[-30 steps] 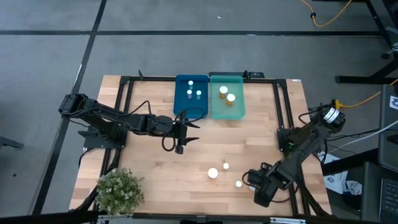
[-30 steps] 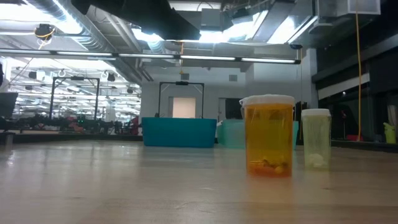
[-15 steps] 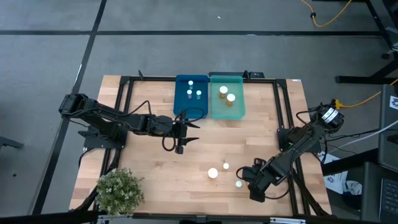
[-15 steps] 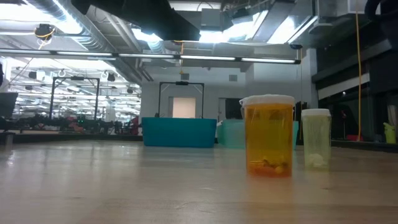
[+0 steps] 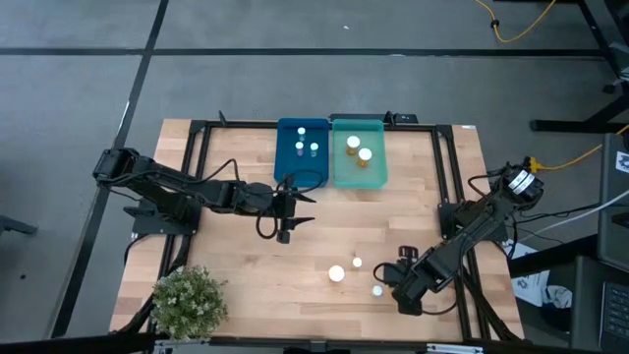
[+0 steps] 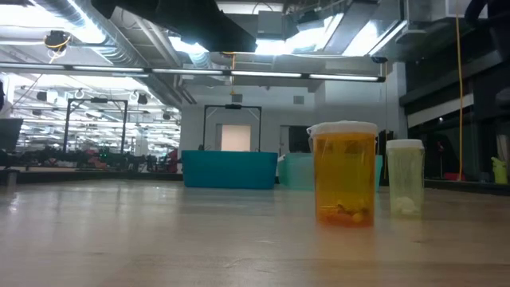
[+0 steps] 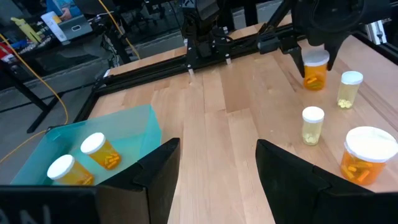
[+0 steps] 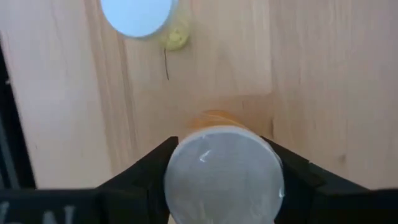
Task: Pick and place medicine bottles into bin by pill shape (circle, oval)
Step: Put the orange pill bottle into the light blue bin
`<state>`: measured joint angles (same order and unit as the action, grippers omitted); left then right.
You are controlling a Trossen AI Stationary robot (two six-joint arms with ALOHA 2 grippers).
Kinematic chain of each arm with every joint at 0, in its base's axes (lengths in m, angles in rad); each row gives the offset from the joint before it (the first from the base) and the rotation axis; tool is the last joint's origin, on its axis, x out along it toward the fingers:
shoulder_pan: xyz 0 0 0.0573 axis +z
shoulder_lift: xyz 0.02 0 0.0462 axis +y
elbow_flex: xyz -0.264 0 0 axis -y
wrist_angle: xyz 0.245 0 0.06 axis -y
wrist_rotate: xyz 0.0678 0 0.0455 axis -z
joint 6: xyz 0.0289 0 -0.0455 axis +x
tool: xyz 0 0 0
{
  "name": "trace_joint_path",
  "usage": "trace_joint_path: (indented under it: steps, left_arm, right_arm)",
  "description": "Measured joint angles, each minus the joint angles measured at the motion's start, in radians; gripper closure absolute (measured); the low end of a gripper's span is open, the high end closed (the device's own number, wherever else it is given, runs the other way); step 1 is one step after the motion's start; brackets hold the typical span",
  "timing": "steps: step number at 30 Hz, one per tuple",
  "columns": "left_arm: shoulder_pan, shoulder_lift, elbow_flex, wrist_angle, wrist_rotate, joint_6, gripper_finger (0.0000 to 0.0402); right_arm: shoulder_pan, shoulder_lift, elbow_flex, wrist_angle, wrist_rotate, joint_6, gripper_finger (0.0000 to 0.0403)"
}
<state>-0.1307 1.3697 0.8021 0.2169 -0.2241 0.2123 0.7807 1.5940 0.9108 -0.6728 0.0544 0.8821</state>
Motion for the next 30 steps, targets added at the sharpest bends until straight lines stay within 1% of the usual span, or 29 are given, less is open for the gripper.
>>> trace_joint_path:
  steps: [3,6,9,11,15,18,22,25,27,30]
  left_arm:
    - [0.000,0.000,0.000,0.000,0.000,0.000,0.0200]
    - [0.000,0.000,0.000,0.000,0.000,0.000,0.0200]
    - [0.000,0.000,0.000,0.000,0.000,0.000,0.0200]
    - [0.000,0.000,0.000,0.001,0.000,0.000,0.0200]
    - [0.000,0.000,0.000,0.001,0.000,0.000,0.0200]
    - [0.000,0.000,0.000,0.001,0.000,0.000,0.0200]
    - [0.000,0.000,0.000,0.001,0.000,0.000,0.0200]
    - [0.000,0.000,0.000,0.001,0.000,0.000,0.0200]
    - [0.000,0.000,0.000,0.001,0.000,0.000,0.0200]
    - [0.000,0.000,0.000,0.000,0.000,-0.001,0.0200]
  right_arm:
    - [-0.003,0.000,0.001,-0.036,0.033,-0.053,0.0198]
    - [-0.028,0.000,0.021,-0.145,0.098,-0.082,0.0191]
    - [-0.070,0.000,0.054,-0.295,0.171,-0.087,0.0201]
    - [-0.103,0.000,0.076,-0.378,0.231,-0.132,0.0208]
    - [-0.193,0.000,0.125,-0.454,0.397,-0.264,0.0207]
    - [-0.280,0.000,0.170,-0.455,0.548,-0.336,0.0195]
    - [-0.399,0.000,0.227,-0.455,0.688,-0.489,0.0193]
    - [-0.504,0.000,0.270,-0.454,0.723,-0.607,0.0204]
    - [-0.584,0.000,0.292,-0.450,0.710,-0.672,0.0207]
    - [-0.713,0.000,0.300,-0.418,0.657,-0.786,0.0206]
